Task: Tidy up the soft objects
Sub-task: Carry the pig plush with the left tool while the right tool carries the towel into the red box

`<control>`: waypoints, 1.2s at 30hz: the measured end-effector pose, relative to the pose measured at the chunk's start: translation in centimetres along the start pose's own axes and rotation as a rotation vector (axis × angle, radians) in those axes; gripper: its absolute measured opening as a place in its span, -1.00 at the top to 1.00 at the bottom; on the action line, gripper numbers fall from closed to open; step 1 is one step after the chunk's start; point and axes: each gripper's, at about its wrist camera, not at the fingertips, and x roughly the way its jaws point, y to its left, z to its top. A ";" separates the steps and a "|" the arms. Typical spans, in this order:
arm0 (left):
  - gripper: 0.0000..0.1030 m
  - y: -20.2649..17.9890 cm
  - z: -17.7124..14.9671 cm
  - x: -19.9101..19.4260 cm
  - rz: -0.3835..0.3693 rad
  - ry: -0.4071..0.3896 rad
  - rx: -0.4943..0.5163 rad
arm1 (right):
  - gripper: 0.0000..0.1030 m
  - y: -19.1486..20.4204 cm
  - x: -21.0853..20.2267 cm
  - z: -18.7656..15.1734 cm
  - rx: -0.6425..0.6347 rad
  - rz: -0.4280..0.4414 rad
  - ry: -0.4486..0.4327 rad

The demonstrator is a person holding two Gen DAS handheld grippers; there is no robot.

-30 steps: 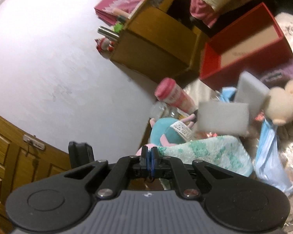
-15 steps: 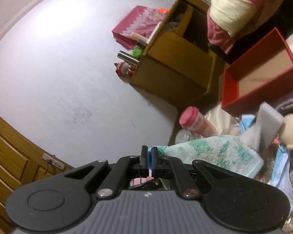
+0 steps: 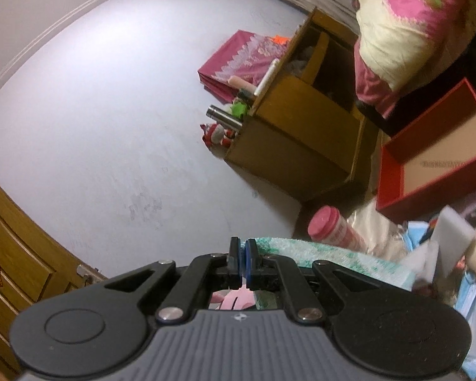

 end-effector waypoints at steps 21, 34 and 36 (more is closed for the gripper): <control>-0.34 -4.9 9.0 1.9 -0.022 -0.151 0.079 | 1.00 3.9 1.5 6.3 -0.134 0.053 -0.145; -0.34 -4.2 13.9 11.2 0.080 -0.118 0.082 | 1.00 -1.2 5.0 11.9 -0.146 -0.094 -0.192; -0.34 -3.8 14.1 13.9 0.100 -0.087 0.074 | 1.00 -3.0 6.0 12.7 -0.138 -0.142 -0.186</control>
